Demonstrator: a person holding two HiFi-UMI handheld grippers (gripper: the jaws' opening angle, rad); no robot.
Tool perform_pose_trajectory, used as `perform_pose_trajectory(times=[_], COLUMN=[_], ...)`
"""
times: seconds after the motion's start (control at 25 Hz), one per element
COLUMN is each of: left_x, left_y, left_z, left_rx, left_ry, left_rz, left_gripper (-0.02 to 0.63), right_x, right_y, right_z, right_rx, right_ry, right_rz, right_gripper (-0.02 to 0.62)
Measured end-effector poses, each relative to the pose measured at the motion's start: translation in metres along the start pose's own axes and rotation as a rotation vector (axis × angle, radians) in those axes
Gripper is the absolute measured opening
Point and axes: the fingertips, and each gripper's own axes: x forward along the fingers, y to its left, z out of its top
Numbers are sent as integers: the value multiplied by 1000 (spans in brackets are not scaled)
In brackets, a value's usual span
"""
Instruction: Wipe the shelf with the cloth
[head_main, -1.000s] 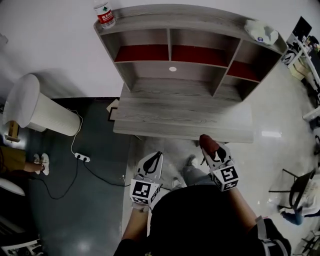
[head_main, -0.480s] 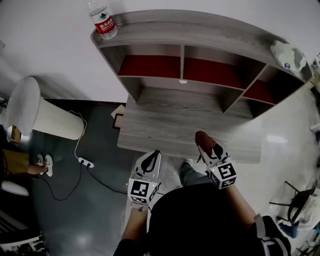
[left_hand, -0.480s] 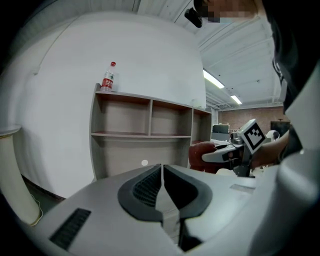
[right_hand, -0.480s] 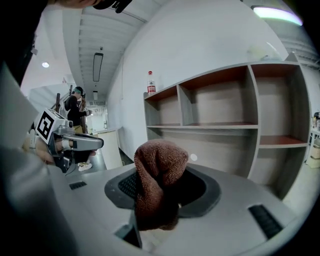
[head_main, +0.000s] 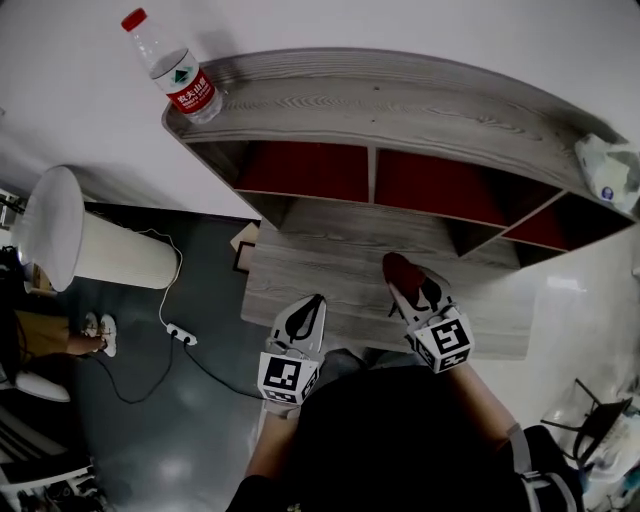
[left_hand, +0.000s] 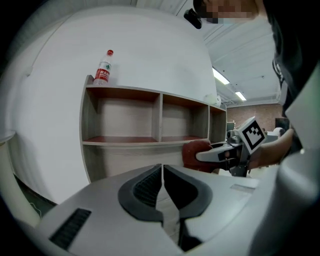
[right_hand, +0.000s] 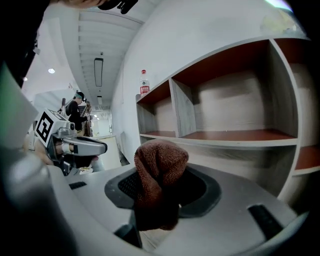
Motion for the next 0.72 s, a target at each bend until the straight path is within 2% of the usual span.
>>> perform_pose_trajectory(times=[0.36, 0.6, 0.72], left_x=[8, 10, 13], left_y=[61, 109, 134], left_z=[3, 10, 12], left_rx=[-19, -11, -7], left_ry=[13, 11, 8], left_rz=[26, -35, -64], left_gripper=[9, 9, 9], right_x=[65, 106, 129], right_y=[14, 33, 44], right_z=[38, 73, 90], right_rx=[5, 2, -33], right_ry=[-27, -61, -77], right_rz=[24, -25, -47], right_gripper=[163, 163, 164])
